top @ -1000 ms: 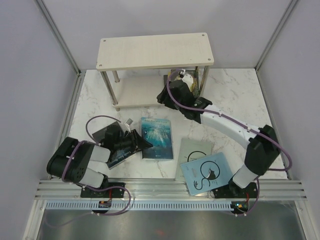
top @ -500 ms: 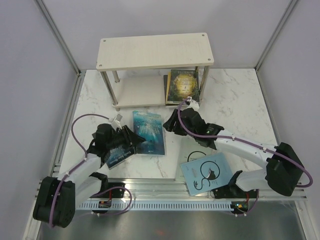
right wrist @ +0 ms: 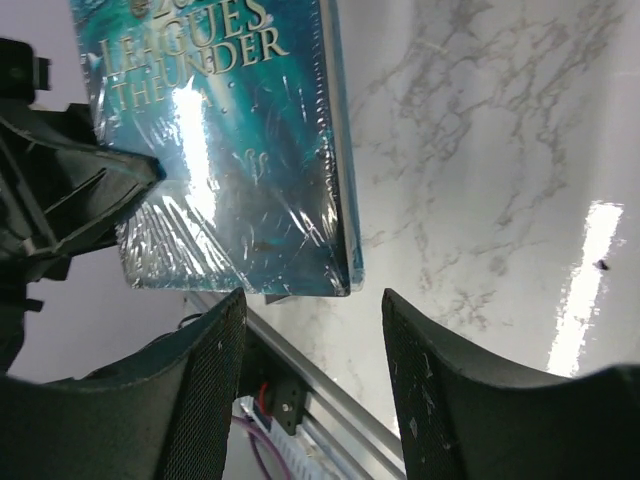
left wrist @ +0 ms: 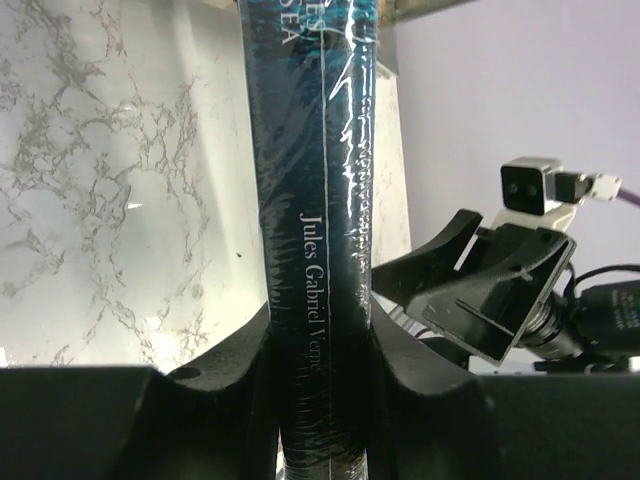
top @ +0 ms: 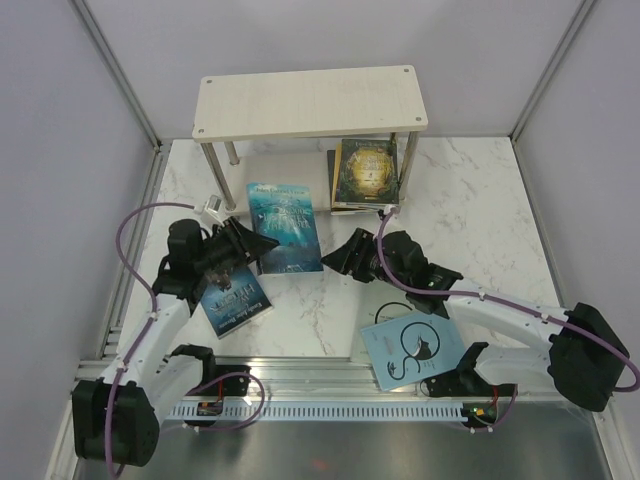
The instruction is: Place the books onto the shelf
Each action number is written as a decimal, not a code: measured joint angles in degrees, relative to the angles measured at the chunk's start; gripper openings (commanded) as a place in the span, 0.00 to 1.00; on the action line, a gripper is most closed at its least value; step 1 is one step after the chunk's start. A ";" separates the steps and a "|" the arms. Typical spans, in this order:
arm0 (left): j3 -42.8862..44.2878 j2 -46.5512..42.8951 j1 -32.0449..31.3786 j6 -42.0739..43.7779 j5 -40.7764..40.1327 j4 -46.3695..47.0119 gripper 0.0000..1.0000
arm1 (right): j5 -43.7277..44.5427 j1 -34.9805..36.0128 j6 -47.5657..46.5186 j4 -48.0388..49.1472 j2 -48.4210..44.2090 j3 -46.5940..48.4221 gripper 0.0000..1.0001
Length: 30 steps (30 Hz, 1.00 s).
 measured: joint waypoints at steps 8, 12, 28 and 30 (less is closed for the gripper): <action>-4.39 -0.02 5.22 -11.47 6.51 10.47 0.02 | -6.12 0.00 5.66 13.88 -0.15 -5.62 0.61; -6.38 0.22 6.47 -17.00 9.18 15.93 0.02 | -6.86 0.00 6.51 16.55 0.68 -6.10 0.61; -13.20 7.37 7.10 -34.51 14.95 44.96 0.02 | -9.20 0.02 11.67 32.11 5.09 -8.33 0.55; -13.81 8.66 7.10 -36.35 15.41 47.89 0.02 | -9.55 0.02 12.50 34.12 5.38 -8.85 0.51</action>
